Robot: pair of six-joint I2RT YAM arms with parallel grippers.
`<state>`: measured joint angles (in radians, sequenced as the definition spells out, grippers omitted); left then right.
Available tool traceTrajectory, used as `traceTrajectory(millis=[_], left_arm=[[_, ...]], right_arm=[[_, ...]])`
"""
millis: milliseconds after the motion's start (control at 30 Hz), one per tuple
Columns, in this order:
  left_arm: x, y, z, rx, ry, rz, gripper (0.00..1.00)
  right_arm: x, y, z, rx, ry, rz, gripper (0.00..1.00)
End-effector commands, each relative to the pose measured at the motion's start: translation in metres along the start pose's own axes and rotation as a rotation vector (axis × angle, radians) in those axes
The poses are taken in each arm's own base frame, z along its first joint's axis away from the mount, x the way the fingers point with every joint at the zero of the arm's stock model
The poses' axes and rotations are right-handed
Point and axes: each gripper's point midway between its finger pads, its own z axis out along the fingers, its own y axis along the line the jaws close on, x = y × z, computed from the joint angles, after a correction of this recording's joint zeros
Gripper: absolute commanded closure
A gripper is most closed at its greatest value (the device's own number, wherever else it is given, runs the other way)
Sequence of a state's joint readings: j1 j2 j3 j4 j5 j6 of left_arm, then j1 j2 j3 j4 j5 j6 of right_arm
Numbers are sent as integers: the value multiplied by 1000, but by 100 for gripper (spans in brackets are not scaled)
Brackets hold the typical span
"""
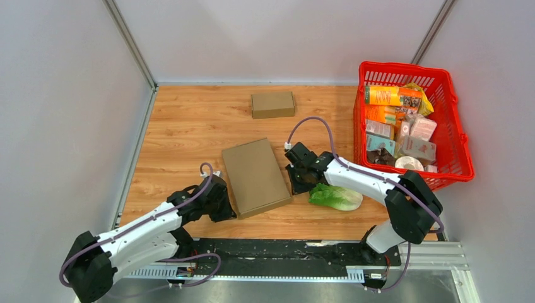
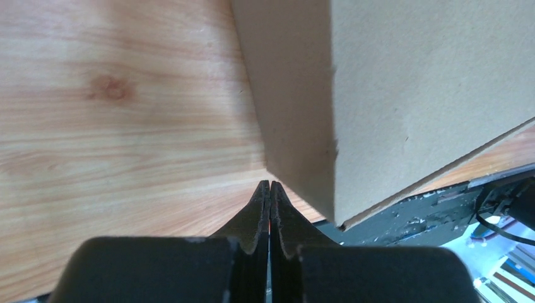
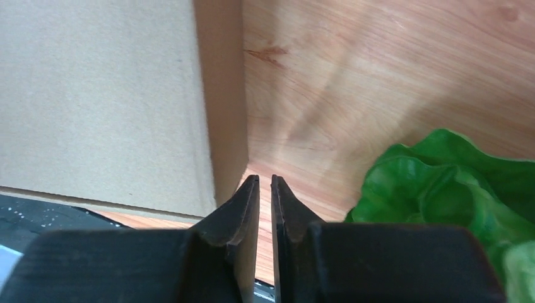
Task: Fold the paper box
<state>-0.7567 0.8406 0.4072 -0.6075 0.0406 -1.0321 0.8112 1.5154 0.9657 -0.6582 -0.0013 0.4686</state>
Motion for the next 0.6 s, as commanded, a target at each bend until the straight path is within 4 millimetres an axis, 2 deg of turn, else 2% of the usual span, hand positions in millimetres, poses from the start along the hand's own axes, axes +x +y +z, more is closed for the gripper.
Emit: traceTrajectory(millis=[0,33,67,100,133,167,200,233,267,300,367,400,467,533,567], left_arm=[[-14,-37,16,145,-42,-21,100],[-15,-43,19,158,-39,-44,100],[-11,-61,19,201,-30,-16,100],[-10,-72,25,211,-23,1,100],[-6,-77,27,203,-4,30,100],[-9,-93,21,217,3,52,100],[-7,-87,22,186,15,54,100],[-11,-89,20,202,-11,42,100],[-12,-82,21,199,-38,28,100],[-19,-83,13,224,-81,13,100],[-24,-76,9,235,-113,-3,100],[-34,-78,6,257,-145,-26,100],[-38,-81,8,288,-159,-46,100],[-43,-97,8,350,-168,-44,100],[-42,-108,6,384,-150,-39,100]], right_arm=[[-12,41,4,-154,-34,12,85],[-16,63,0,-247,-36,15,86],[-16,79,-3,-316,-30,19,87],[-7,99,-6,-397,6,81,87],[-14,135,-23,-597,-7,78,87],[-14,150,-33,-678,-4,91,88],[-15,157,-39,-712,-9,90,88],[-16,156,-41,-704,-13,86,88],[-17,152,-41,-689,-18,85,88],[-21,146,-43,-679,-28,95,88],[-22,145,-43,-707,-18,120,89],[-23,145,-41,-705,-15,119,89],[-26,151,-42,-729,-14,128,89],[-29,163,-38,-768,8,124,90],[-42,175,-48,-794,-16,97,91]])
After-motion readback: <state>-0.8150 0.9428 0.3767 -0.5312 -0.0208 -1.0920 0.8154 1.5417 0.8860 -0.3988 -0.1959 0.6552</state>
